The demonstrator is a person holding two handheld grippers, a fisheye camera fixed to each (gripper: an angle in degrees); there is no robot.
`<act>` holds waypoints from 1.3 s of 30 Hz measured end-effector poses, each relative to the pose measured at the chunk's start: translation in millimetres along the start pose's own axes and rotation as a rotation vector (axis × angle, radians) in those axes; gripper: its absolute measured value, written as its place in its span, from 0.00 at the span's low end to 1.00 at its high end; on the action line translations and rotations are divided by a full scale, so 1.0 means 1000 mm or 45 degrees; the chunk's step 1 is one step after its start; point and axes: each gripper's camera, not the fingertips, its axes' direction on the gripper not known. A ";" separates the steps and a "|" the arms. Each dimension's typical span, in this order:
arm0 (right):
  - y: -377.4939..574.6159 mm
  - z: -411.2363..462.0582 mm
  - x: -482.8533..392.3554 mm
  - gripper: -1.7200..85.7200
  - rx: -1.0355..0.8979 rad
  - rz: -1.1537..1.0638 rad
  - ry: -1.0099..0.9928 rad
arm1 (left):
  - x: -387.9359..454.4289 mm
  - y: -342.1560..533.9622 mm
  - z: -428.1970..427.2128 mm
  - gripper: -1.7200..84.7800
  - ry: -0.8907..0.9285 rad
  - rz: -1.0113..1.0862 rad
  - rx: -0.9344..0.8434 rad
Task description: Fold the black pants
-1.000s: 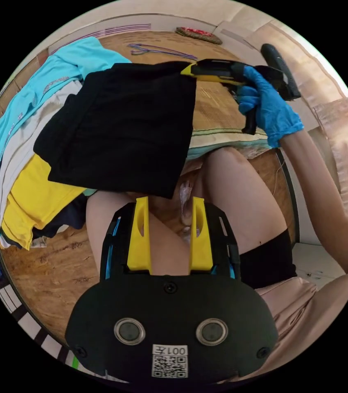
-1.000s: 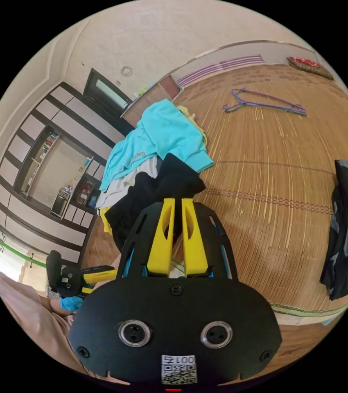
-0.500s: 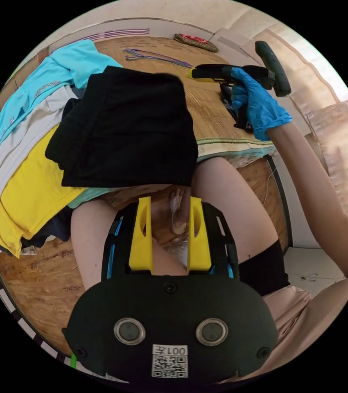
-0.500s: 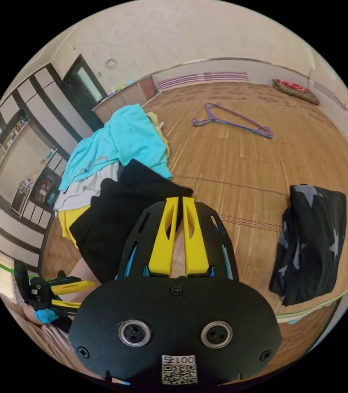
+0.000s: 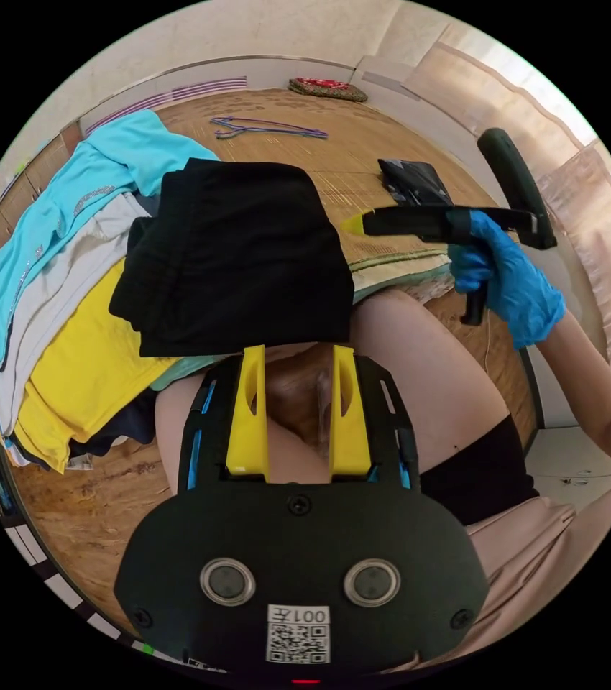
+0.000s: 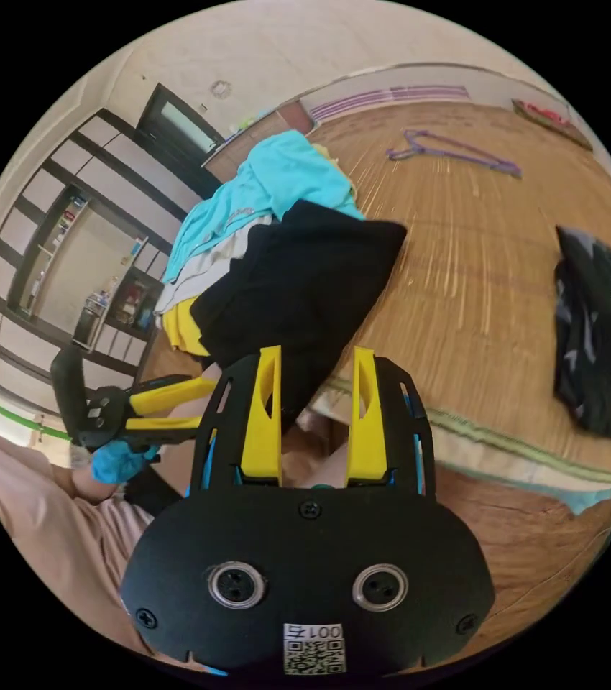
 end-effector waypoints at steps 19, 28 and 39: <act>0.055 0.030 0.086 0.13 -0.051 0.329 -0.525 | 0.045 0.044 -0.055 0.15 -0.039 0.202 0.129; 0.061 0.008 0.080 0.03 0.081 0.450 -0.868 | 0.102 0.053 -0.058 0.19 -0.192 0.594 0.190; 0.045 -0.046 0.025 0.02 0.092 0.494 -0.781 | 0.134 0.052 -0.054 0.19 -0.500 0.730 0.337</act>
